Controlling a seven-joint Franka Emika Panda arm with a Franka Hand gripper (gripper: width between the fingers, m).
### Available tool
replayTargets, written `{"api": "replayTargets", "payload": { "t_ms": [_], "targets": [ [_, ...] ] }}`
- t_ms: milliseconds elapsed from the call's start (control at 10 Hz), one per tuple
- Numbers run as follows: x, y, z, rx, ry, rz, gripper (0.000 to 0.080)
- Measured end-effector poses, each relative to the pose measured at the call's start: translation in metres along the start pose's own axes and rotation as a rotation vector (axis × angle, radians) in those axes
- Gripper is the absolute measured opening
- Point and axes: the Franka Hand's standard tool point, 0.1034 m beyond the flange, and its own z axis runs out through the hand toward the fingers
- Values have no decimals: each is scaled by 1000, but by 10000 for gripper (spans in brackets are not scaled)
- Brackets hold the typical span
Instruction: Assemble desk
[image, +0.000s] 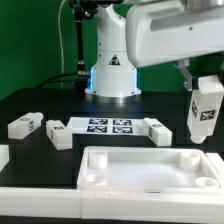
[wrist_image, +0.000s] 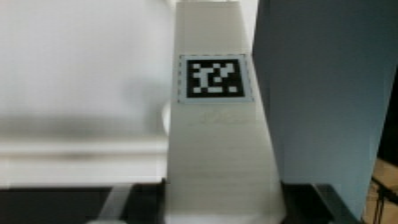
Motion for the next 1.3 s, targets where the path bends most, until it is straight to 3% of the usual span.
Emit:
{"api": "replayTargets", "payload": {
  "t_ms": [200,500,700,900,1200,1300],
  "targets": [
    [23,4,-13,-21,138,-57,288],
    [27,12,-9,-54,315,-46,289],
    [26,11,-3,-68,333,-65,289],
    [28,3,-3,-69,352,-78,289],
    [28,4,-1,-71,355,-78,289],
    [26,1,4,-85,389,-101,289]
  ]
}}
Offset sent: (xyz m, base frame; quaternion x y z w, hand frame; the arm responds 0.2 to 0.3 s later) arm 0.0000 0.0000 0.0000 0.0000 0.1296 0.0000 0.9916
